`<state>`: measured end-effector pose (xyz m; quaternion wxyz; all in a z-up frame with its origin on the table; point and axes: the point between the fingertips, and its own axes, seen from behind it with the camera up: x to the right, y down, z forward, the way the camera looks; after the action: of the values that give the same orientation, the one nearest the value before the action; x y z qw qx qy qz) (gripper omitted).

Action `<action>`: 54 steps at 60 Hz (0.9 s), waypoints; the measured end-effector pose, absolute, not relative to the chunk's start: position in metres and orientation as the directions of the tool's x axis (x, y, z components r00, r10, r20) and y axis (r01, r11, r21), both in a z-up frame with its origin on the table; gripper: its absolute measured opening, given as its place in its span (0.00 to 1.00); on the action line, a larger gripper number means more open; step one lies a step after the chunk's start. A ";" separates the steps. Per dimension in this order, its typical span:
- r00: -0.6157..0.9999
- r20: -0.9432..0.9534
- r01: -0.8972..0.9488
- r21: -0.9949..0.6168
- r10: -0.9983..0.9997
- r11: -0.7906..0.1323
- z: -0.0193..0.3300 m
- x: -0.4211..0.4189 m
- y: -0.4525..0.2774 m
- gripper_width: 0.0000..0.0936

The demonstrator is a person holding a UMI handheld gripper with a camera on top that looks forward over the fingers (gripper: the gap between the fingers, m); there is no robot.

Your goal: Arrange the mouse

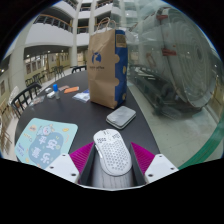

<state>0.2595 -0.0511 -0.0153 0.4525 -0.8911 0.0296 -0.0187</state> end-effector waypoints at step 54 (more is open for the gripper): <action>0.976 0.044 -0.091 -0.805 -0.212 -0.587 -0.010 0.020 -0.056 0.40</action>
<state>0.0197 -0.0563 -0.0100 0.4465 -0.8882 0.0852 -0.0676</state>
